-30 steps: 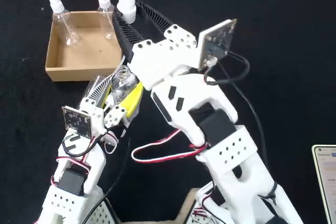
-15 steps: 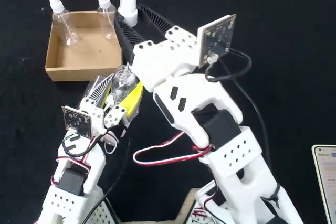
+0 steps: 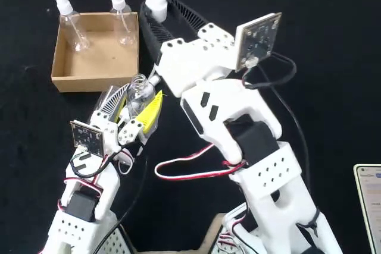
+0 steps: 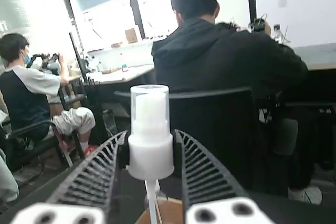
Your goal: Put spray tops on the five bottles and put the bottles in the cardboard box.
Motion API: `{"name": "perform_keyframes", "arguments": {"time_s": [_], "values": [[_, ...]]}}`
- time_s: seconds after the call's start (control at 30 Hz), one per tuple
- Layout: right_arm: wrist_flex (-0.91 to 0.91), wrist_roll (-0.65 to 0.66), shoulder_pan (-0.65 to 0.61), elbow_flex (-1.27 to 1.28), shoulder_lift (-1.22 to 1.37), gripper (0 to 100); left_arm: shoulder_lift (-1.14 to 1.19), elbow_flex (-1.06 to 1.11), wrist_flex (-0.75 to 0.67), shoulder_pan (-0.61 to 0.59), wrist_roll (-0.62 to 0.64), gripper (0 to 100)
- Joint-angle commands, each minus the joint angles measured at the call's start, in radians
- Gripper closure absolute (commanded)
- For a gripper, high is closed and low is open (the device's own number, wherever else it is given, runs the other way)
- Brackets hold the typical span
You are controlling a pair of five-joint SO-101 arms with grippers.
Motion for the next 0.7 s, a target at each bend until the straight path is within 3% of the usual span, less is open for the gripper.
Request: {"name": "perform_keyframes", "arguments": {"time_s": [0.0,0.67], "values": [[-0.051,0.000,0.014,-0.068,0.001,98.6,-0.005,0.022,0.003,0.012,0.003,93],[-0.167,0.006,-0.044,0.076,0.002,98.6,-0.005,0.022,0.003,0.012,0.003,93]]}}
